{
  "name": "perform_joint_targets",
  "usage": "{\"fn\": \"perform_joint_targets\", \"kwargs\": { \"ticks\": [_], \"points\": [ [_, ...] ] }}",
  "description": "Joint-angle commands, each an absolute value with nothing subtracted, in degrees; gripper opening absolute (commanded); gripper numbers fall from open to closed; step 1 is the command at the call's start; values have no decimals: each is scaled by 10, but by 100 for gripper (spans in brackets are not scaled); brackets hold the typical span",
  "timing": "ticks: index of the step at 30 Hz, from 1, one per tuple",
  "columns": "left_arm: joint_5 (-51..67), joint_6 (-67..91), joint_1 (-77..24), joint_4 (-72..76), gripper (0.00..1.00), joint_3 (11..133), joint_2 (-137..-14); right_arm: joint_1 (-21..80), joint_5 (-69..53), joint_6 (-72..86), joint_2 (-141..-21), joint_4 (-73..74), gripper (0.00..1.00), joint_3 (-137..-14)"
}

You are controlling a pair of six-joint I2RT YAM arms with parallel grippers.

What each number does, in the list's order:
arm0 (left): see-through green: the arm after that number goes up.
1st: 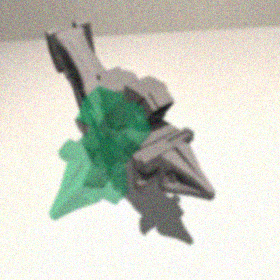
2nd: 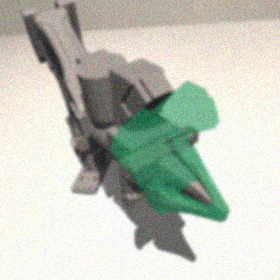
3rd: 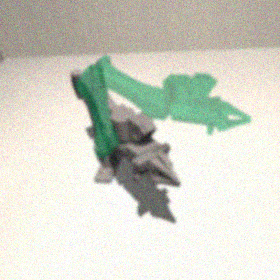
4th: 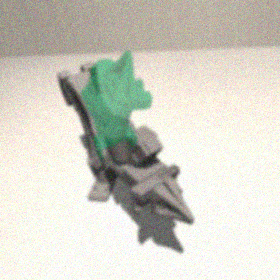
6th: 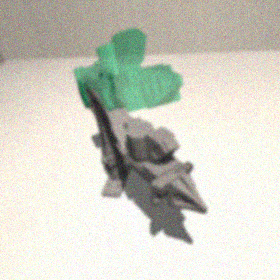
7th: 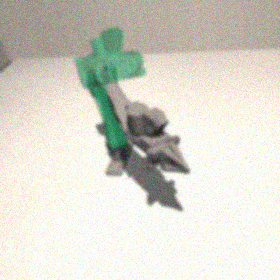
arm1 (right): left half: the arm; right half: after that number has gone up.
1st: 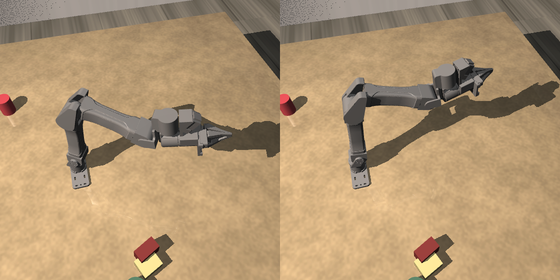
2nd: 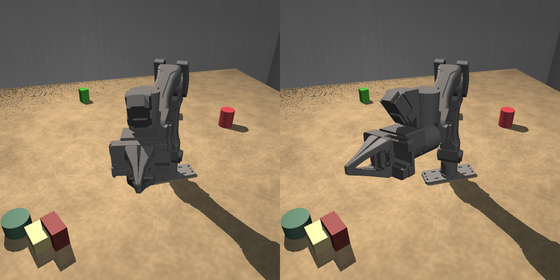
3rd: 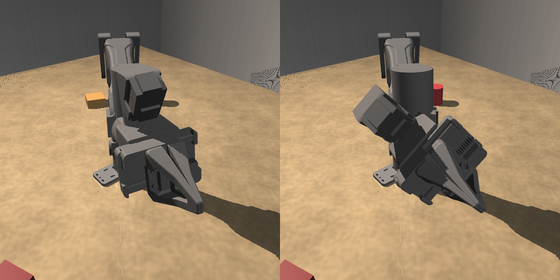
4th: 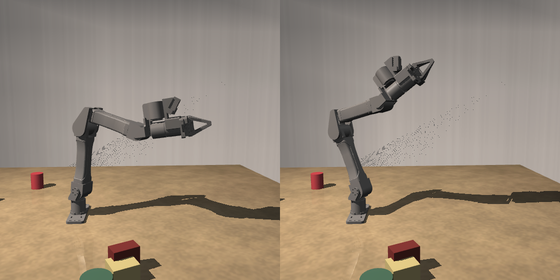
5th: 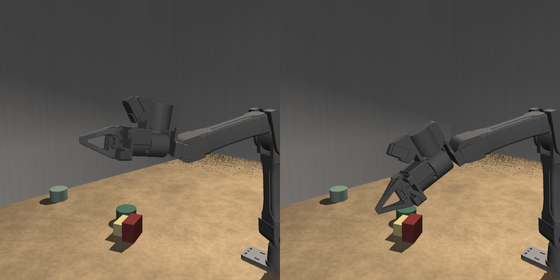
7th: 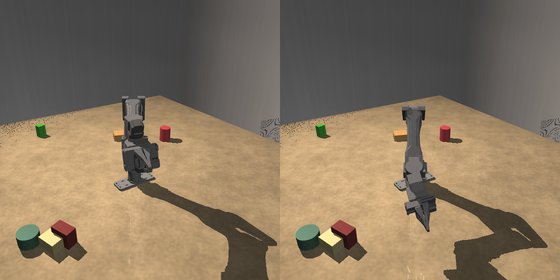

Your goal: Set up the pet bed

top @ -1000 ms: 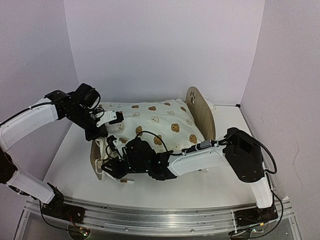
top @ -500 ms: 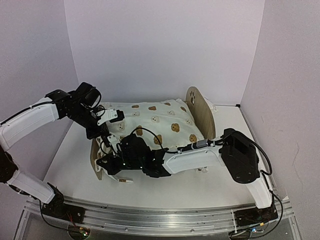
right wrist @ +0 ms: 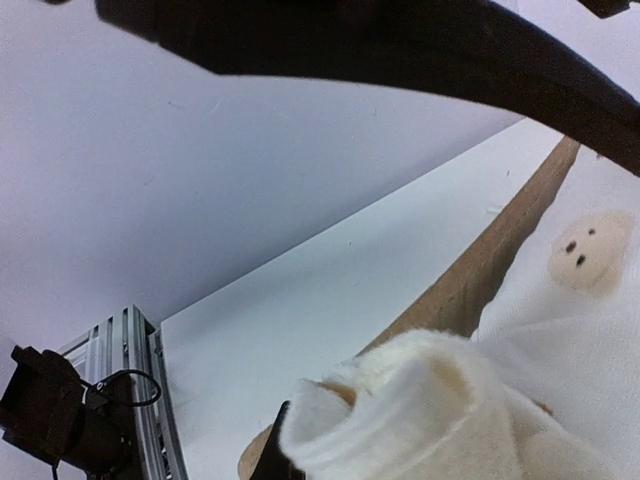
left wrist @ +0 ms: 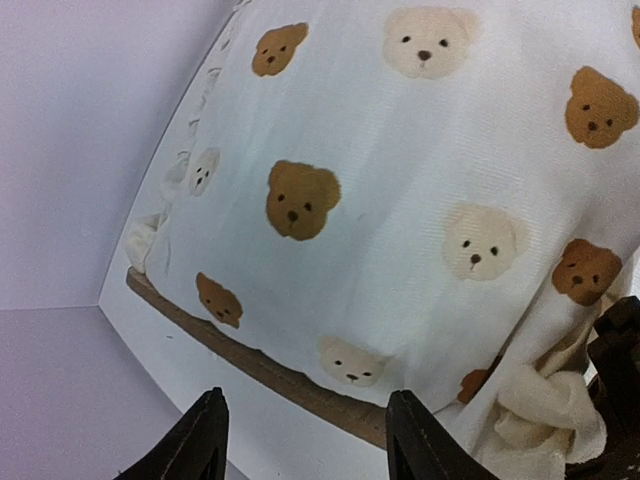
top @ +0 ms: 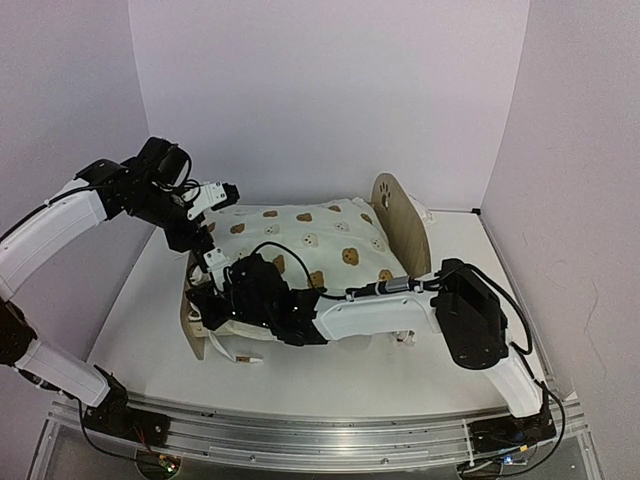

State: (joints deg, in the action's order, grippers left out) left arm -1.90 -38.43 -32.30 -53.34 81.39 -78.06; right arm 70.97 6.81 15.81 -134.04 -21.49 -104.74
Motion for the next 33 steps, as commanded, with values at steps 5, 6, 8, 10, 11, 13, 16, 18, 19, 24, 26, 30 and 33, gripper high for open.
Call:
{"fn": "perform_joint_targets", "kwargs": {
  "ticks": [5, 6, 8, 10, 11, 13, 16, 18, 19, 24, 26, 30, 33],
  "points": [
    [-74, -332, -275, -519, 71, 880, -769, 688, 95, 106, -1386, -243, 0, -1176],
    [-76, -327, -270, -517, 72, 881, -766, 686, 95, 101, -1389, -243, 0, -1187],
    [-77, -317, -263, -512, 73, 880, -756, 681, 92, 96, -1395, -242, 0, -1199],
    [-75, -307, -259, -510, 75, 877, -748, 679, 87, 103, -1395, -239, 0, -1185],
    [-73, -302, -257, -511, 75, 876, -745, 679, 85, 110, -1394, -237, 0, -1171],
    [-60, -295, -254, -520, 75, 872, -741, 680, 71, 138, -1394, -233, 0, -1136],
    [14, -301, -252, -546, 73, 857, -726, 685, 50, 163, -1388, -229, 0, -1098],
    [62, -312, -252, -566, 70, 842, -712, 689, 39, 163, -1385, -217, 0, -1094],
    [87, -319, -252, -579, 68, 840, -708, 690, 36, 163, -1385, -212, 0, -1093],
    [185, -368, -252, -642, 59, 822, -697, 691, 42, 152, -1381, -182, 0, -1085],
    [210, -394, -252, -668, 57, 807, -692, 691, 50, 138, -1378, -145, 0, -1090],
    [215, -420, -252, -685, 53, 770, -690, 687, 63, 139, -1353, -106, 4, -1070],
    [201, -430, -252, -681, 48, 743, -689, 679, 49, 149, -1327, -97, 14, -1055]
  ]
}}
